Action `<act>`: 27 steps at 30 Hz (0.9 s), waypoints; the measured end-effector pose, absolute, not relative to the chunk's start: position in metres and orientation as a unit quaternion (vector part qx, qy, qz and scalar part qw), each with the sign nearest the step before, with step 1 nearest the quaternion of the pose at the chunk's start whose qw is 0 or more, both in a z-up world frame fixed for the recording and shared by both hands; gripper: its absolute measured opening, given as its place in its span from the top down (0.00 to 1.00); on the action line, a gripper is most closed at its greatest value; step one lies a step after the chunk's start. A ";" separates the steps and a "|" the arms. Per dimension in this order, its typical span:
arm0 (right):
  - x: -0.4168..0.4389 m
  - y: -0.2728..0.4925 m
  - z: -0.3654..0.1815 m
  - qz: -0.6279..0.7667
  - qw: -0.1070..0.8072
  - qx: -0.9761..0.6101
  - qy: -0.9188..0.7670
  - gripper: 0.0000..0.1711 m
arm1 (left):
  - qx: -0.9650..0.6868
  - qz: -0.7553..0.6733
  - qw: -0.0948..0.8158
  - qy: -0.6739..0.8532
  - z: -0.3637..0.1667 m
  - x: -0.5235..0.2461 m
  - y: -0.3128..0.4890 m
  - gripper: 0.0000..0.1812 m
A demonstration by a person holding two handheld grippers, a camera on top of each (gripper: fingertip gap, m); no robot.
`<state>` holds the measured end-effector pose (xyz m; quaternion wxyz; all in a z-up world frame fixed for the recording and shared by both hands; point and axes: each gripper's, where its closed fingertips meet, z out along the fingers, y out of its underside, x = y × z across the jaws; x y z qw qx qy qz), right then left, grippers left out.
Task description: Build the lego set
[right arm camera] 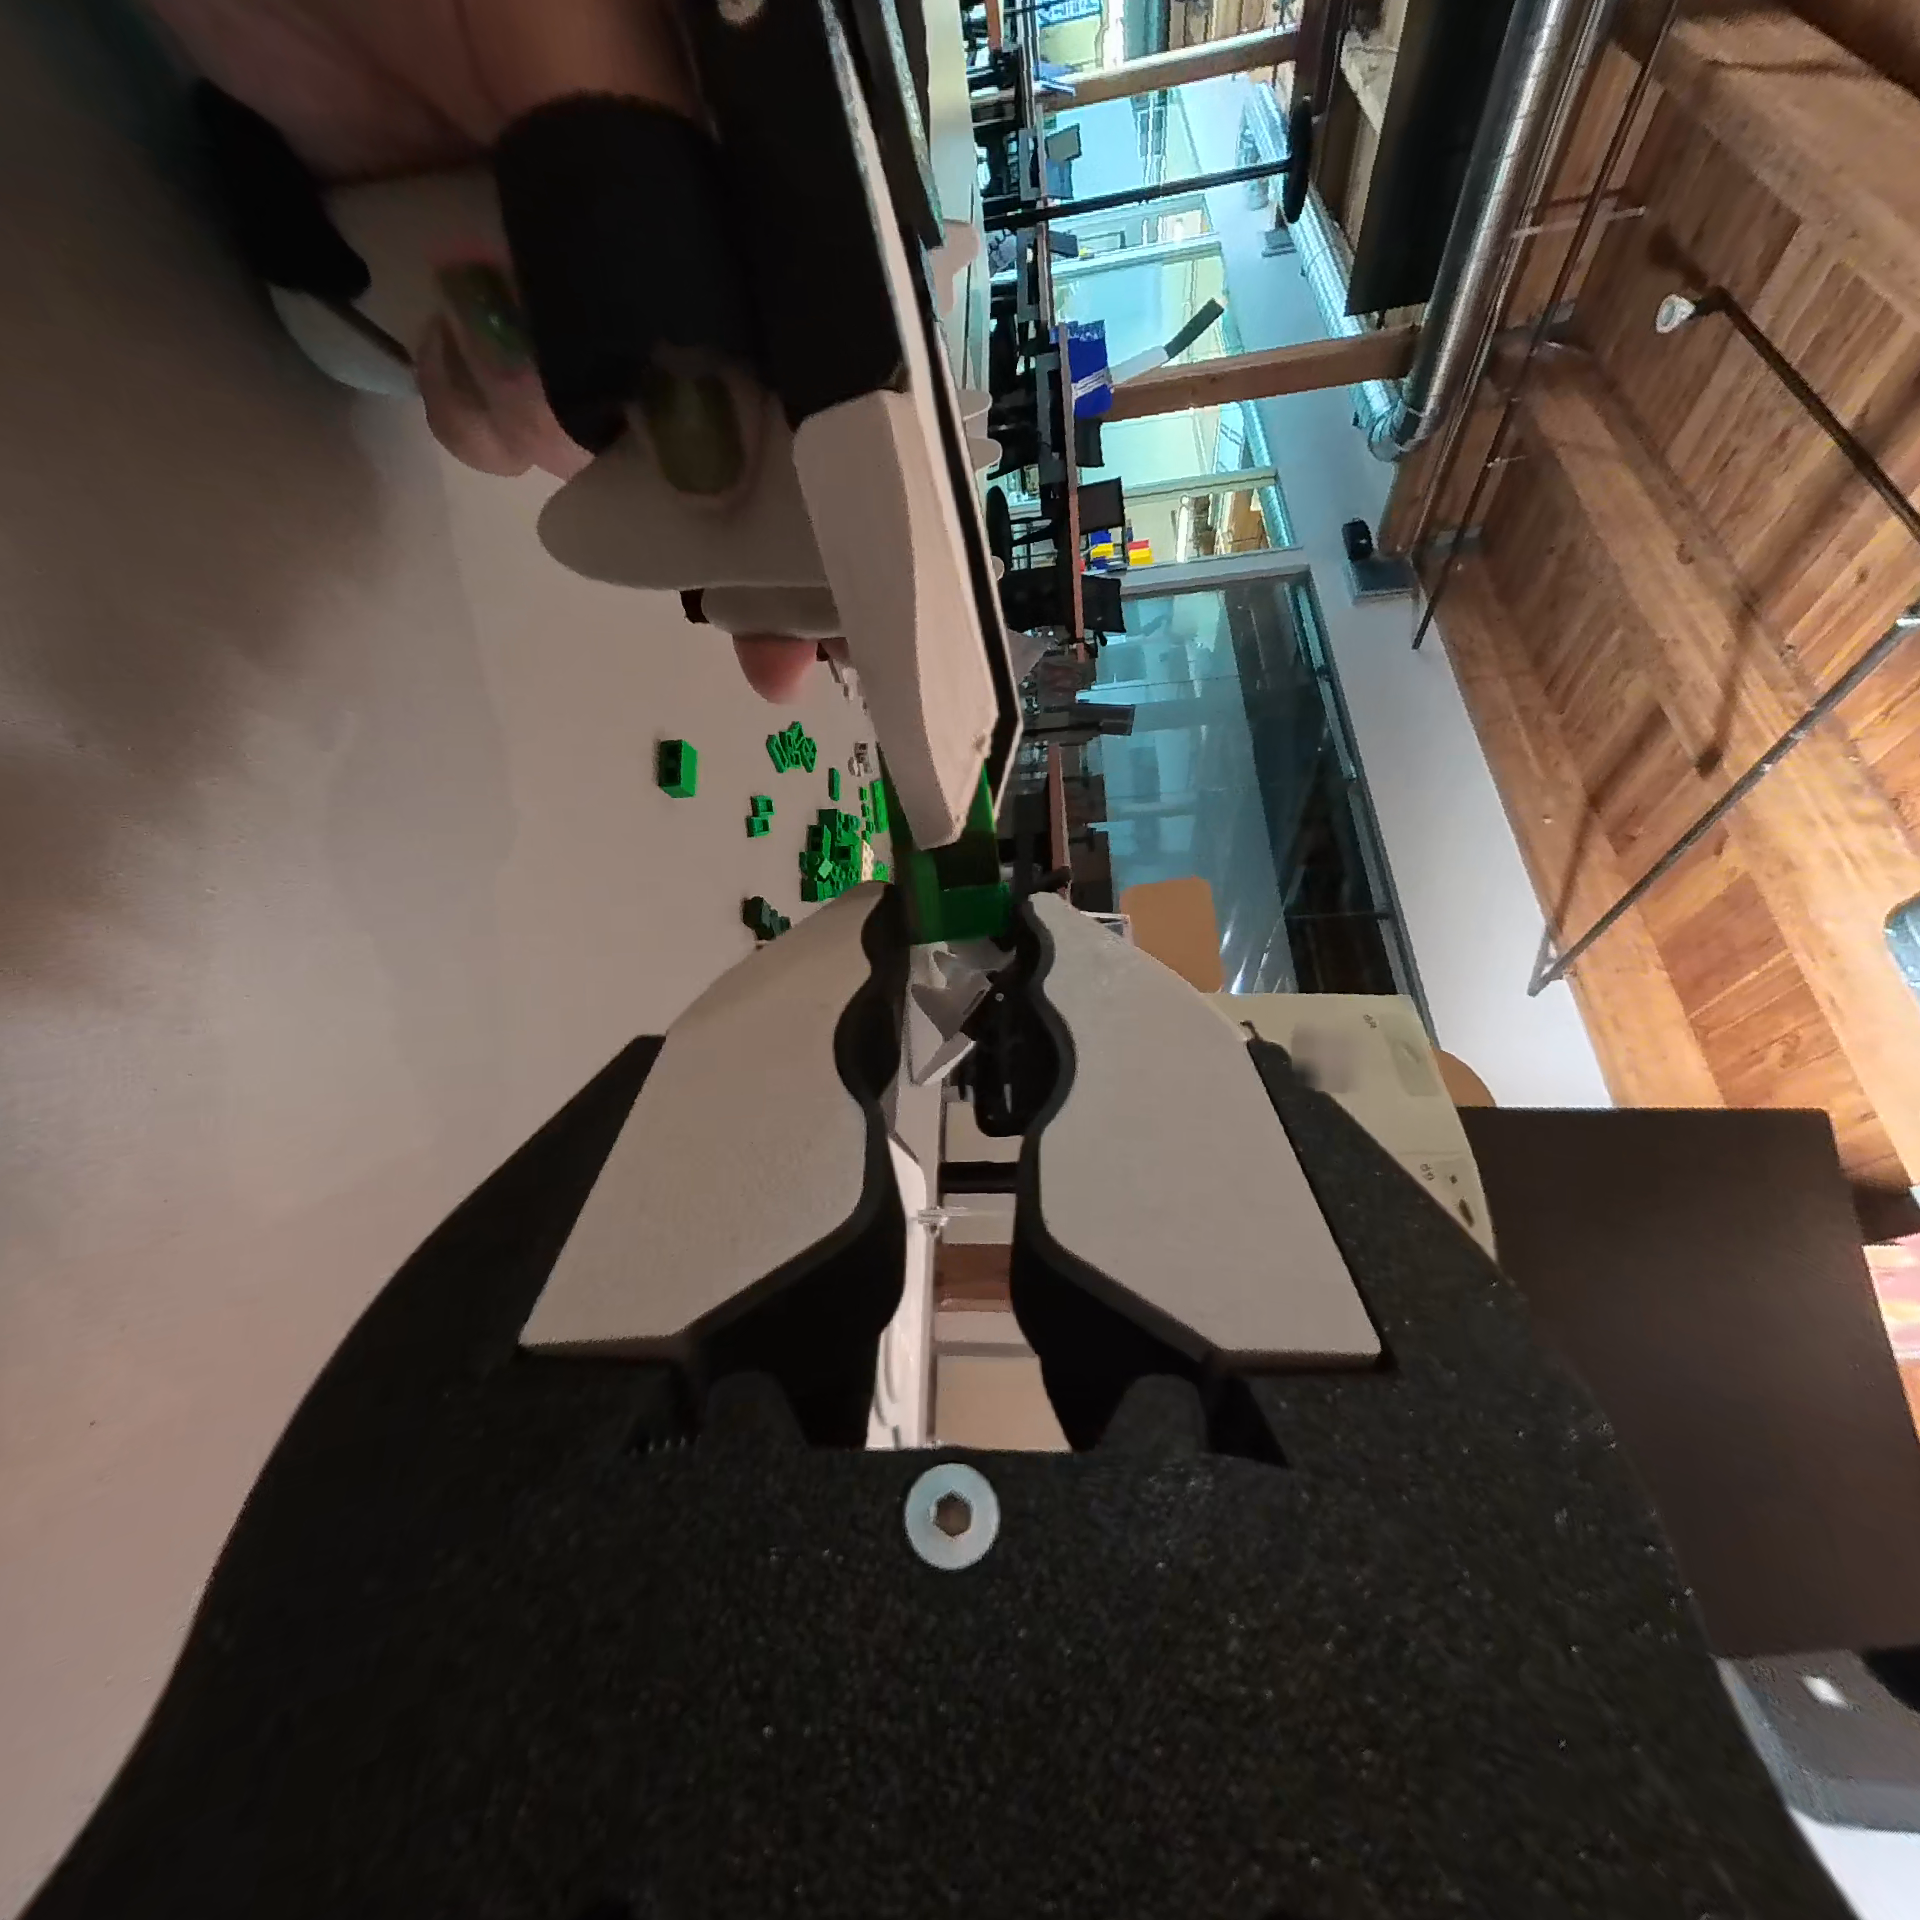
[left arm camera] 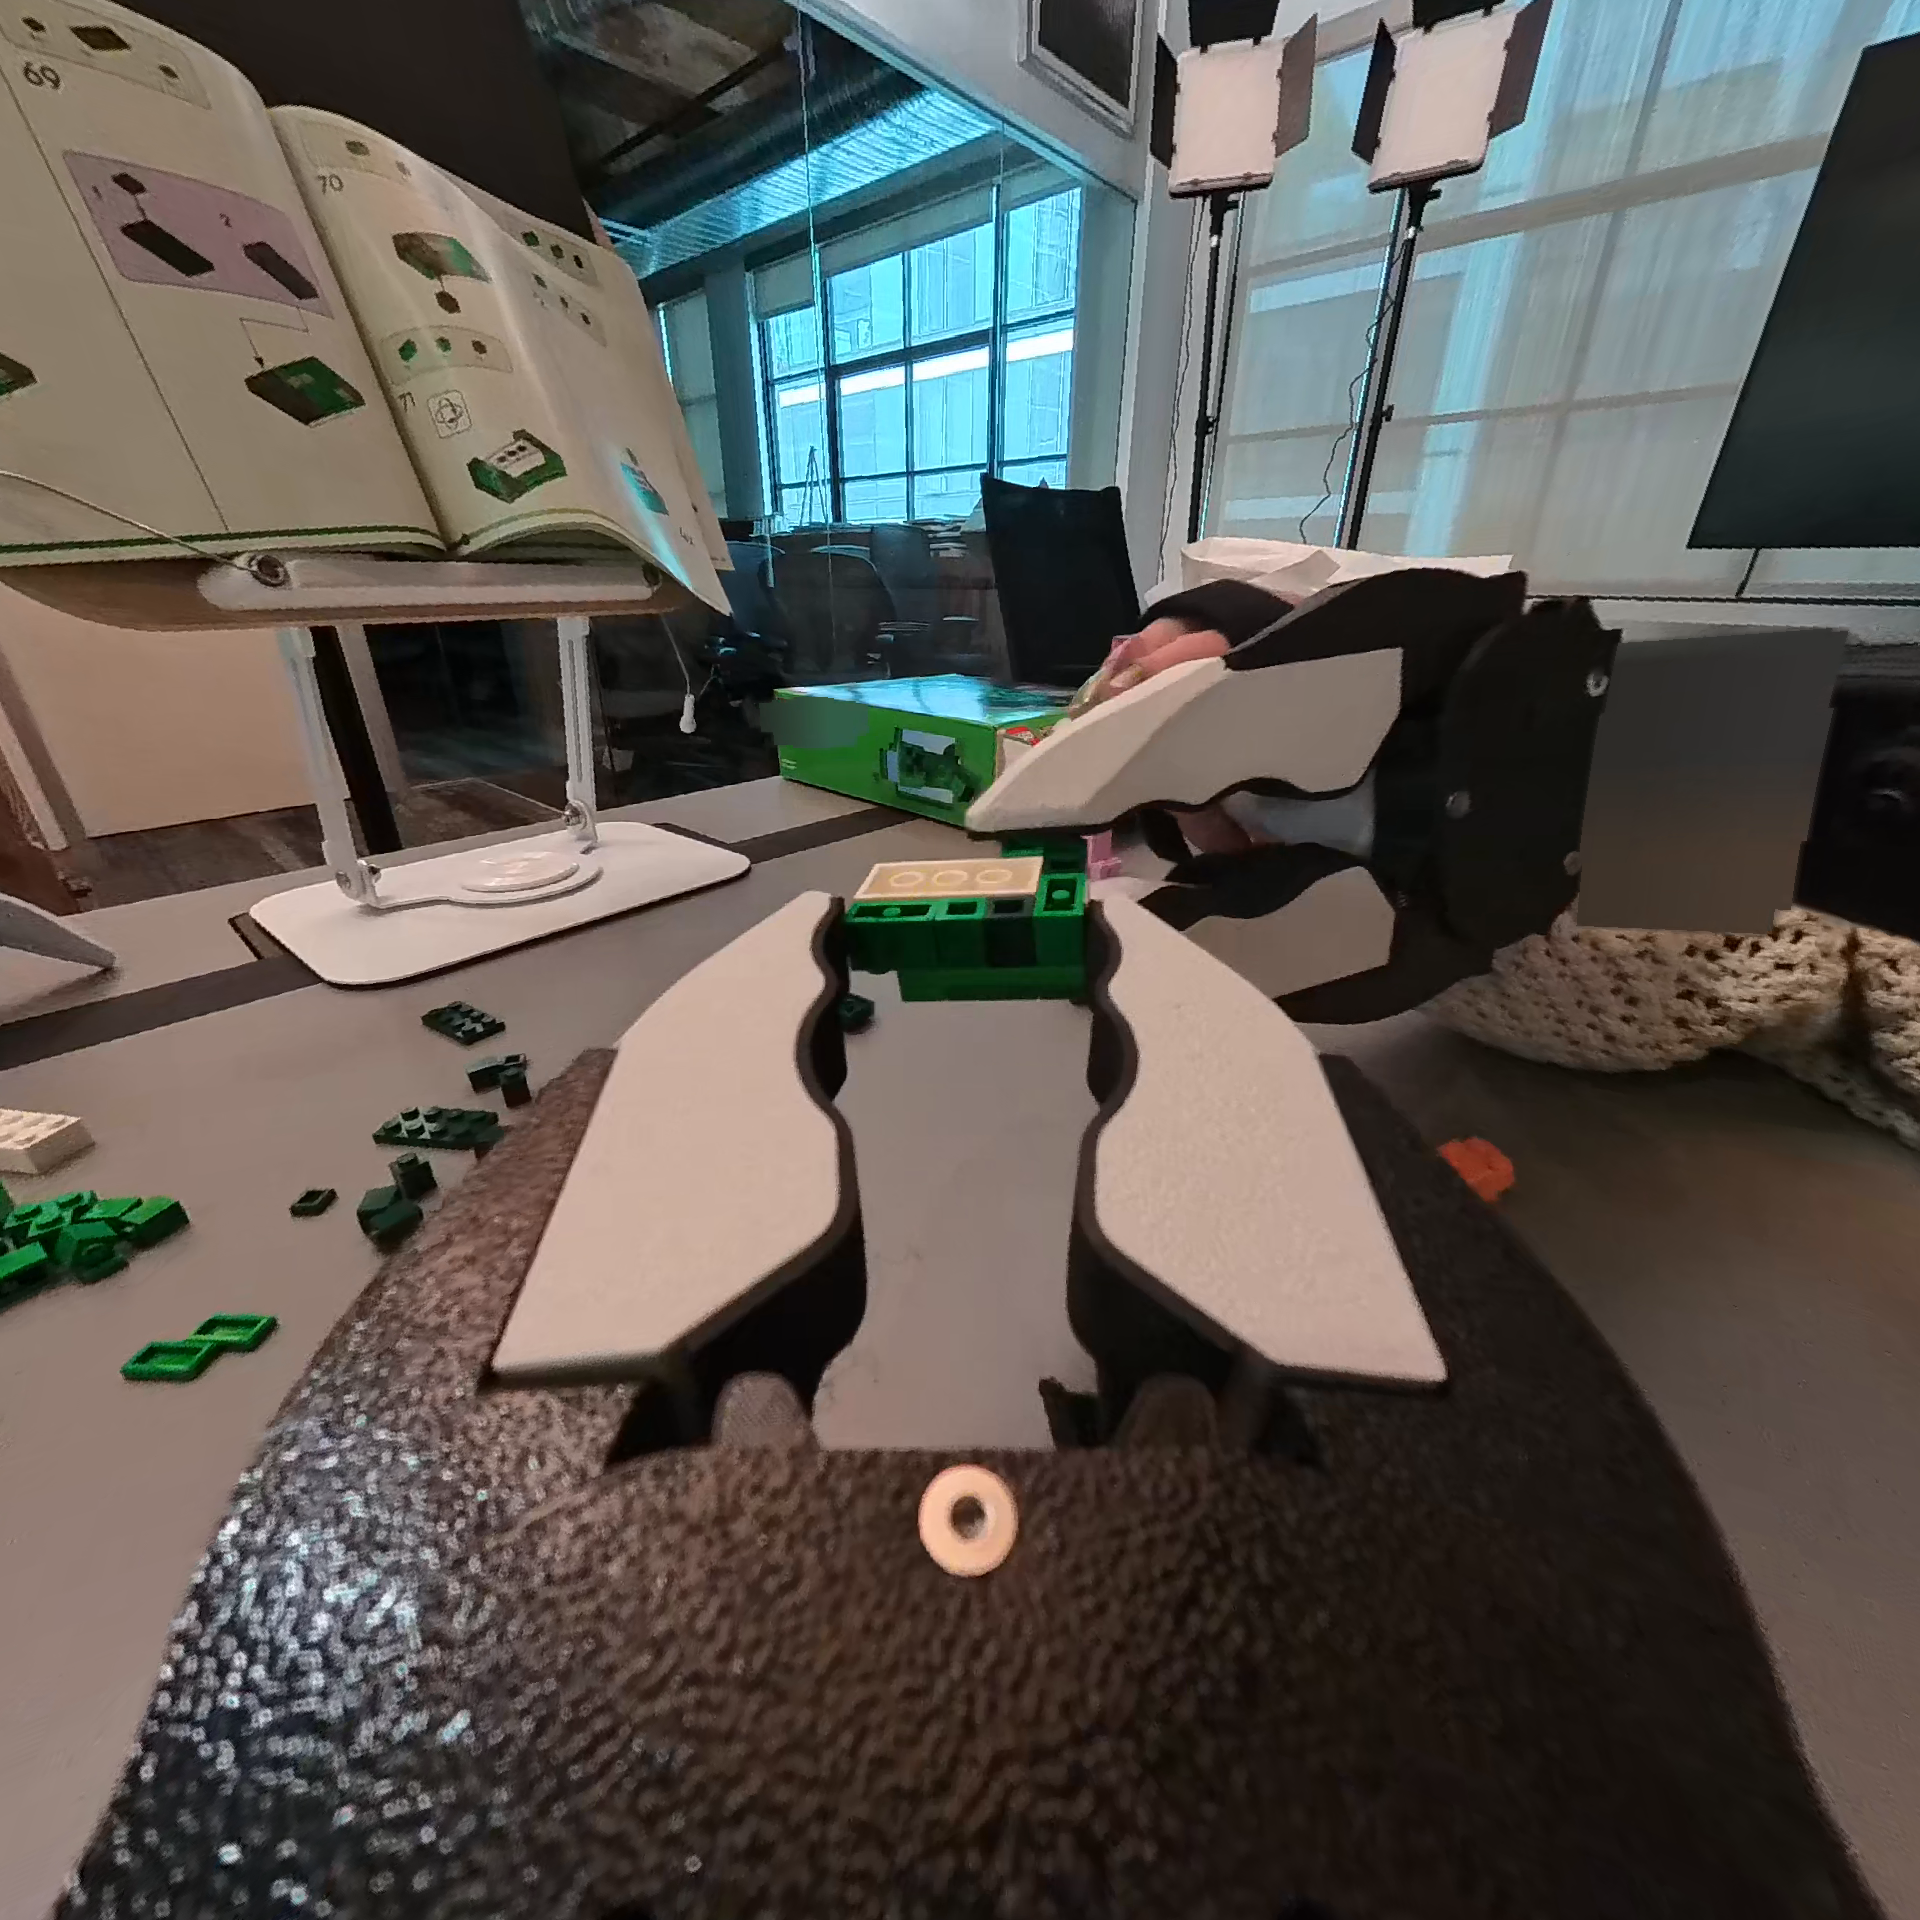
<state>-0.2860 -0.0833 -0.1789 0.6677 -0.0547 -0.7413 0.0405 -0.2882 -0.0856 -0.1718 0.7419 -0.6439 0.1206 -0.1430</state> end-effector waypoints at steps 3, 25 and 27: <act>-0.285 -0.083 -0.178 0.032 0.670 -0.045 -0.740 0.90 | -0.642 -0.146 0.743 0.120 -0.171 -0.287 -0.086 0.76; -0.250 -0.053 -0.202 0.230 0.592 -0.300 -0.712 0.76 | -0.643 -0.006 0.761 0.088 -0.169 -0.320 -0.083 0.76; -0.239 -0.045 -0.209 0.281 0.572 -0.359 -0.681 0.76 | -0.643 0.022 0.761 0.081 -0.169 -0.325 -0.083 0.76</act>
